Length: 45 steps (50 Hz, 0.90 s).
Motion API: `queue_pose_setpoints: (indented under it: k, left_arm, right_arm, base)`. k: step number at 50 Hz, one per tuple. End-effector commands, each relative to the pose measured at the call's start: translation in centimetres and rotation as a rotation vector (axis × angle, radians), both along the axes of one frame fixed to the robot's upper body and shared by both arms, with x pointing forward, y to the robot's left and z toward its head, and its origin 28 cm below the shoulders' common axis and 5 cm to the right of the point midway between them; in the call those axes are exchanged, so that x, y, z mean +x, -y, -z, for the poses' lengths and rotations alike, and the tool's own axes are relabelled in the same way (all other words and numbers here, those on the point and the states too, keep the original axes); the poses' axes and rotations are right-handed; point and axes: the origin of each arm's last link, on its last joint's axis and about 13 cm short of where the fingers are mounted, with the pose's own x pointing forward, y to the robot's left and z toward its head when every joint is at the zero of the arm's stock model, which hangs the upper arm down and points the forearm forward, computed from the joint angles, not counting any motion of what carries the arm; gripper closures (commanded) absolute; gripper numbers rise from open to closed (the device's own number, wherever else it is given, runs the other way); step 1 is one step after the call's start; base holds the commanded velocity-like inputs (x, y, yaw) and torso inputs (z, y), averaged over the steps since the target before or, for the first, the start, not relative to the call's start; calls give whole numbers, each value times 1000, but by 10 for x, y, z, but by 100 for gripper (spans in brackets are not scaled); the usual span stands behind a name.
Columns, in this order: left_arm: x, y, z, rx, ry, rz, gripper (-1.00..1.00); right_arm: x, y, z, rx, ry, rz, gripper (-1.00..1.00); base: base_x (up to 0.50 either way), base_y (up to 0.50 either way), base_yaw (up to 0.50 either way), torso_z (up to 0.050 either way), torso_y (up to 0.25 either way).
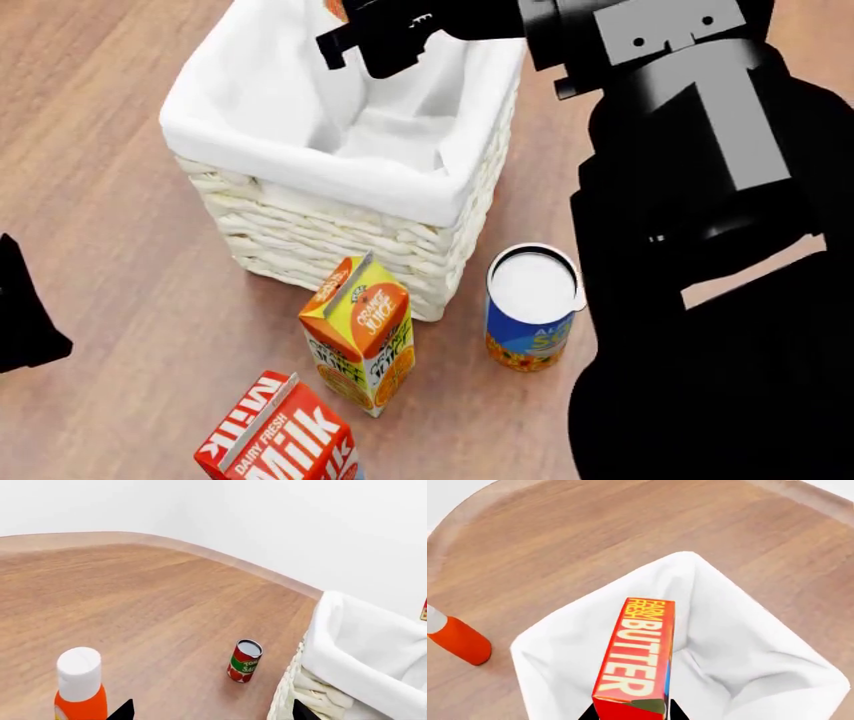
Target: Pick up the butter and put it in the basket.
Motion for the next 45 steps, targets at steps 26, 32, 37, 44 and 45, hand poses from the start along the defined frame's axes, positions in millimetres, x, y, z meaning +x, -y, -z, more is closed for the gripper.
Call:
queue_pose_setpoints:
  k: [26,32,37,44,45]
  left_arm:
    - [-6,2,-3,-2,-9,1,-100]
    - [-6,2,-3,-1,-11,2,-100]
    - [-7,2,-3,0,-13,2,-100]
    - [-7,3,-2,3,-14,0,-100]
    - [-7,3,-2,3,-15,1,-100]
  right_arm:
    - [-4,-3,9,26,-106,26,100]
    - [-4,-2,12,20,-122,32,100]
    - [-4,-1,13,19,-131,31,100]
    - [-4,-2,15,15,-144,18,100]
    - [-4,-2,15,14,-145,17,100]
  base:
    - [0,0,0,0,1]
    - [0,0,0,0,2]
    - [0,0,1,2,2]
    - [0,0,0,0,0]
    - [0,0,0,0,0]
